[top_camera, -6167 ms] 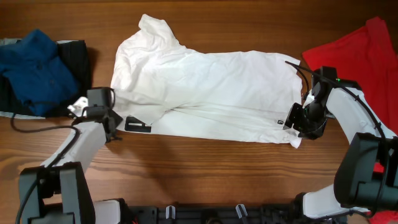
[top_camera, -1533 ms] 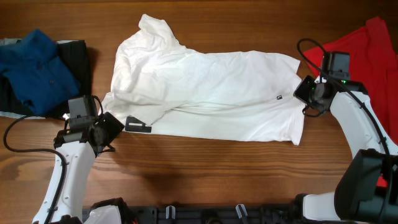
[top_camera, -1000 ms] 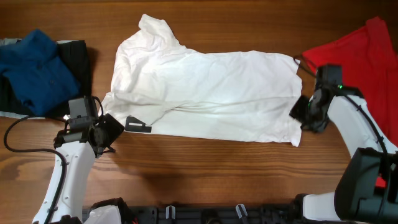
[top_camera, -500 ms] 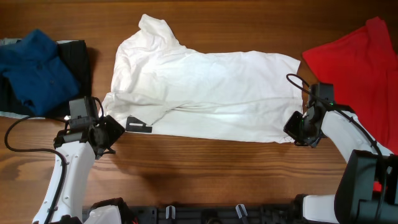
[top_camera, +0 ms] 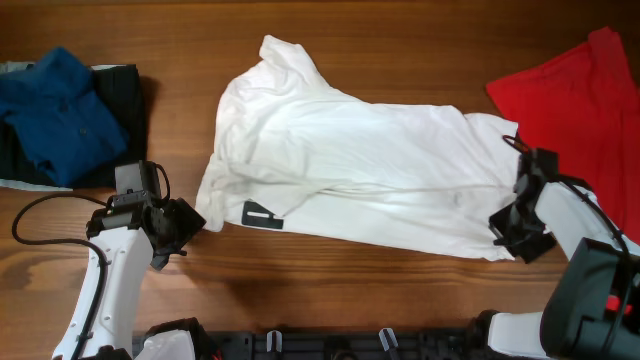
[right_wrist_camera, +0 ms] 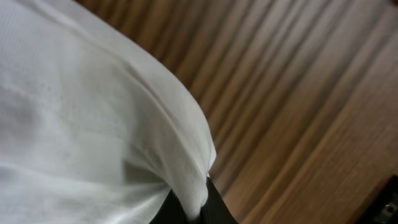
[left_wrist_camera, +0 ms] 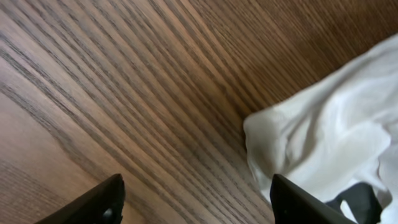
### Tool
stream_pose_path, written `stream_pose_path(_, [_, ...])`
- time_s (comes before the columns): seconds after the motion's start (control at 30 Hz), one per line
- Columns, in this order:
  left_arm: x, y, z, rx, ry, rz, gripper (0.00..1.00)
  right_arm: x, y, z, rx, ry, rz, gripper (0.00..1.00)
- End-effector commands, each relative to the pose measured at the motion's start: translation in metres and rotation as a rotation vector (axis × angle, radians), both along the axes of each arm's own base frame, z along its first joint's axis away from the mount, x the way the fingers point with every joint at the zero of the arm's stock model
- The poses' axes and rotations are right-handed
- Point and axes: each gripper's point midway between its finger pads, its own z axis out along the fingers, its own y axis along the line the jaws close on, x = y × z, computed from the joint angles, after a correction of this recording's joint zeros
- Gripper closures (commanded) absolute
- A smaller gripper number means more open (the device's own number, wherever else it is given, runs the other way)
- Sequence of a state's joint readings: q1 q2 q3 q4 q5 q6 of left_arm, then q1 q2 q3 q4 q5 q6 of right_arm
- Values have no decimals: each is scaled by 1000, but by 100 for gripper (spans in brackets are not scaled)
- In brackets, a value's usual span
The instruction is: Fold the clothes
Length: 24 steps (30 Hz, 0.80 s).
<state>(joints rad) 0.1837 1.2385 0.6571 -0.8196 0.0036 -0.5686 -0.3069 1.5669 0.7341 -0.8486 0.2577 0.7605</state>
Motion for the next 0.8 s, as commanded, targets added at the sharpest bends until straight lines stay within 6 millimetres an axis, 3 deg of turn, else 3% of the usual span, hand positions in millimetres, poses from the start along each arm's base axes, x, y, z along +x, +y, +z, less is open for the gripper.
stream_pose_path(0.0, [5, -10, 2, -56, -31, -23, 23, -15, -19, -2, -50, 32, -86, 96])
stream_pose_path(0.2, [13, -30, 0, -174, -83, -50, 22, -9, -25, -3, -40, 12, -37, 96])
stream_pose_path(0.37, [-1, -63, -18, -355, -88, -78, 21, -5, -24, -4, -32, -7, -37, 96])
stream_pose_path(0.47, [-5, -66, -28, -362, -97, -87, 22, -5, -24, -4, -32, -6, -37, 96])
stream_pose_path(0.6, [5, -82, -29, -409, -231, -297, 25, -5, -24, -4, -31, -4, -33, 96])
stream_pose_path(0.77, [12, -80, -28, -385, -265, -326, 30, -6, -24, -4, -30, -3, -33, 96])
